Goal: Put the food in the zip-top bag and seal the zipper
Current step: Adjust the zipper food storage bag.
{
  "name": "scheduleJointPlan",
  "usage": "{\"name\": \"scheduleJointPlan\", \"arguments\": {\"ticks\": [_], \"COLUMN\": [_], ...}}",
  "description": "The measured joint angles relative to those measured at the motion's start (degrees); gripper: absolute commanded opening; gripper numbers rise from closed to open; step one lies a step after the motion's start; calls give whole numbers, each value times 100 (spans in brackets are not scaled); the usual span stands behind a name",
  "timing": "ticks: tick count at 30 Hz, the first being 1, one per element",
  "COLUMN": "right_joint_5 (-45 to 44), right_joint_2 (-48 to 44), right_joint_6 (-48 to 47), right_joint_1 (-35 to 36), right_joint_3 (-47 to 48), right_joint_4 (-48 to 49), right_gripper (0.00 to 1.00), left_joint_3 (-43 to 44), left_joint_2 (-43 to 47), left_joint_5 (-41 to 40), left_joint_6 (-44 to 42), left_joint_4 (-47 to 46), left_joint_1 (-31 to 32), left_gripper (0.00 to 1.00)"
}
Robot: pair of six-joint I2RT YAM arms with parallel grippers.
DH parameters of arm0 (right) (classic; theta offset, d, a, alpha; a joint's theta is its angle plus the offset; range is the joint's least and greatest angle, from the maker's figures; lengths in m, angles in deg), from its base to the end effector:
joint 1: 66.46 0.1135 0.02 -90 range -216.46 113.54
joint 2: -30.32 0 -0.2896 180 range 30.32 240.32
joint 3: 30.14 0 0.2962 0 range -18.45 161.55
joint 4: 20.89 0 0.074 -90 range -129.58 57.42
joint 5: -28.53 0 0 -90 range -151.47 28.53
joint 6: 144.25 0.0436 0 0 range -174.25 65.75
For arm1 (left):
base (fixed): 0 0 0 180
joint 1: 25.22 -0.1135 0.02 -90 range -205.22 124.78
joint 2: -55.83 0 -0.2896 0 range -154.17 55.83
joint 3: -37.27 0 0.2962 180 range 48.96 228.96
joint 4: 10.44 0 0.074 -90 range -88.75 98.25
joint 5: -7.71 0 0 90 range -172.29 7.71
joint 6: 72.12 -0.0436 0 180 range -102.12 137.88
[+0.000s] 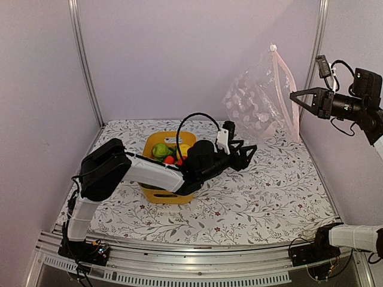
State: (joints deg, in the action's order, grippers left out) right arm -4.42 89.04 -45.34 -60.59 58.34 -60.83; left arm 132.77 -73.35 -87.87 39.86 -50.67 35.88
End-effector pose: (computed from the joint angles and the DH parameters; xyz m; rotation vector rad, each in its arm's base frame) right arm 0.2180 0.0592 0.4908 -0.6939 1.6404 1.0484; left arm 0.2773 -0.4935 0.1871 0.4403 1.4930 -1.0991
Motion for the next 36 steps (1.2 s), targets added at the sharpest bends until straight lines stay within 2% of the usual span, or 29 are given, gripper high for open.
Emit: {"name": "scheduleJointPlan", "arguments": {"ticks": [5,10,12,14,15,20,31,32,35,36], "right_joint_5": [79,188,227,264,273,144,-1178,-1259,-1543,-1681], "right_joint_2": [-39,-55,-55,-57,-59,-79,-98,-109,-114,-116], "right_joint_6": [44,114,160,190,205,144,-1014,-1102,-1368,-1458], "right_joint_1": [-57,-111,-149,-177,-184,-225,-251,-254,-254,-254], "right_joint_3": [-28,-81,-90,-105,-111,-118,621,621,599,560], "right_joint_4": [22,59,94,133,136,118,-855,-922,-1121,-1145], "right_gripper": [0,0,0,0,0,0,0,0,0,0], "left_joint_3": [157,293,378,444,466,496,-214,-267,-289,-291], "left_joint_2": [-223,-492,-588,-658,-675,-688,-483,-459,-444,-439], "left_joint_5": [376,927,1056,1143,1178,1145,809,776,708,682], "left_joint_6": [179,348,450,503,507,647,678,680,680,684], "left_joint_4": [-282,-774,-916,-1016,-1051,-1182,-1403,-1432,-1416,-1390], "left_joint_1": [-76,-153,-175,-199,-212,-258,-319,-343,-400,-415], "left_gripper": [49,31,19,2,0,0,0,7,46,53]}}
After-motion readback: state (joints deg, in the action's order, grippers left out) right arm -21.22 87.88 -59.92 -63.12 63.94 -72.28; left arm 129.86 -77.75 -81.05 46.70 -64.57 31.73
